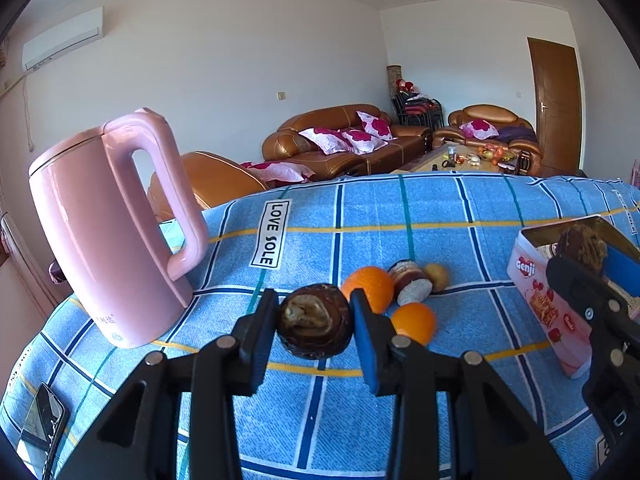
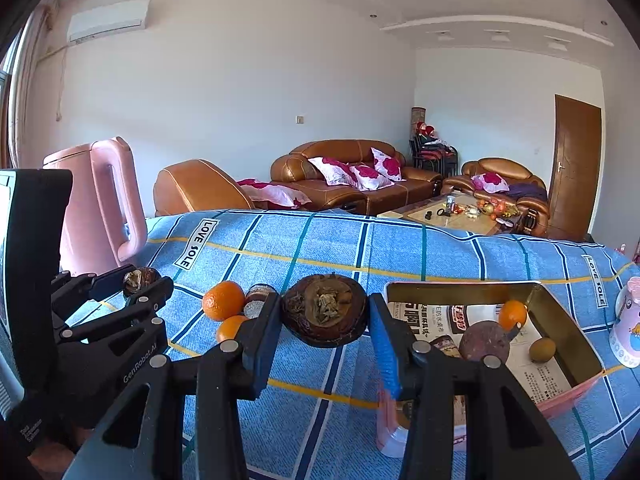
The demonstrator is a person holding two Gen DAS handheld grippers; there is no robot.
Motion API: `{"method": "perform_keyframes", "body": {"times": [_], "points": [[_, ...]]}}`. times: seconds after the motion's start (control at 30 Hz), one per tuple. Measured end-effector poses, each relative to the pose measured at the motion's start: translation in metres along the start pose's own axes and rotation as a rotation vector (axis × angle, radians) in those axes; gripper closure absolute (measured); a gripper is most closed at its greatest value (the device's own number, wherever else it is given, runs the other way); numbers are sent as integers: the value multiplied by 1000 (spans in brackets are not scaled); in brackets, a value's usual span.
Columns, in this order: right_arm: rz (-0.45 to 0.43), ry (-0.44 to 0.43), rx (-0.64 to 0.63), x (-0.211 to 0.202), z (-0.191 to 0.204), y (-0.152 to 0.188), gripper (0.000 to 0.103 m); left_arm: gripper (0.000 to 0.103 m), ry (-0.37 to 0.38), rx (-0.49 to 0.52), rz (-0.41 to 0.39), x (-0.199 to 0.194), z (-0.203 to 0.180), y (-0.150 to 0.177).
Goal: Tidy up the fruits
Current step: 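Carry the chocolate pastry toward the pink tin with the right tool, then lower the chocolate pastry into the pink tin and open the right tool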
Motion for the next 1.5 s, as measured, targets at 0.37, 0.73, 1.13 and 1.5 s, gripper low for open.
{"method": "perform_keyframes", "body": {"times": [0.37, 0.73, 1.13, 1.5], "points": [[-1, 41, -10, -15, -16, 5, 58, 64, 31, 1, 5, -13, -17, 2], [-7, 82, -31, -25, -43, 6, 58, 64, 44, -10, 27, -16, -28, 3], [-21, 159, 7, -41, -98, 6, 58, 64, 75, -6, 24, -23, -54, 0], [-48, 248, 44, -59, -147, 2, 58, 64, 106, 14, 18, -29, -77, -5]]}}
Point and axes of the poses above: each gripper's, at about its wrist camera, not at the fingertips, and x roughly the way its jaws point, z to its left, y to its underside, the point moved 3 cm from there along x, roughly the way its jaws point, and after that the axes turned 12 degrees about -y, right-handed, at the moved point
